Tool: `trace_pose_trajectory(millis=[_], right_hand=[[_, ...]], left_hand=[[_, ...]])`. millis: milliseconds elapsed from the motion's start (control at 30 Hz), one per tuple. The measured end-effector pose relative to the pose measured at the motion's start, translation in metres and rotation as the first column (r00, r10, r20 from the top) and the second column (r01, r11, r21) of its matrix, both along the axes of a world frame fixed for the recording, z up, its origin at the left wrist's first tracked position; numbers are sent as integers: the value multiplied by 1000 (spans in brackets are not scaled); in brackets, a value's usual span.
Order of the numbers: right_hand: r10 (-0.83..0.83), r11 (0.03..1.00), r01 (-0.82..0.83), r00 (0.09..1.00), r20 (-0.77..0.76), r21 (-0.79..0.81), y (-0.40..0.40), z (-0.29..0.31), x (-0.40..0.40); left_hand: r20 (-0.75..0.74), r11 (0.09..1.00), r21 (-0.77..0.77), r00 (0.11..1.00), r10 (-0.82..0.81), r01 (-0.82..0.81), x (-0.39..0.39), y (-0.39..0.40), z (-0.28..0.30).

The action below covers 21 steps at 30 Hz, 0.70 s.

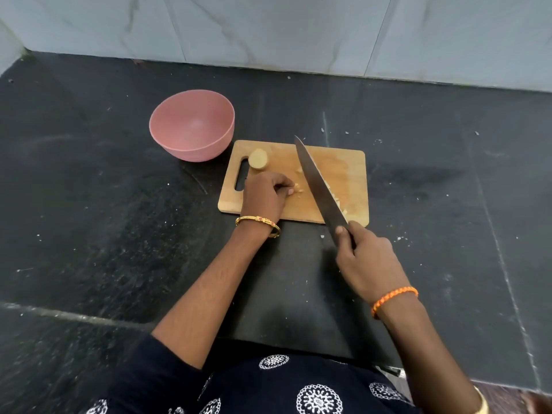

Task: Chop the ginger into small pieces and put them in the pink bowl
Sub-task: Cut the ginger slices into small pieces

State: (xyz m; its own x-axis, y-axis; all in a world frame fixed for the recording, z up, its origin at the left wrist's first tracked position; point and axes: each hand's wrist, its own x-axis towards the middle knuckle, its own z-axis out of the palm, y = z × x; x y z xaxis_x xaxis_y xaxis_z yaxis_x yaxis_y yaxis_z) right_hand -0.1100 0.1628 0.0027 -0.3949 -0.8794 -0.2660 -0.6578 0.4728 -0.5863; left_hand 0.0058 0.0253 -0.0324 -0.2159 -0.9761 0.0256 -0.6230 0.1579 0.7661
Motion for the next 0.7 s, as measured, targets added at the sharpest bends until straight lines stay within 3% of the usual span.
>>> trace_pose_trajectory(millis=[200,700], right_hand=[[37,998,-38,999,-28,-46,-24,-8,14],[114,977,-77,977,-183,199,-40,-8,34]], left_hand=[[22,999,-44,1000,19,-18,2,1,0],[110,997,-77,994,12,-4,2,-2,-4]])
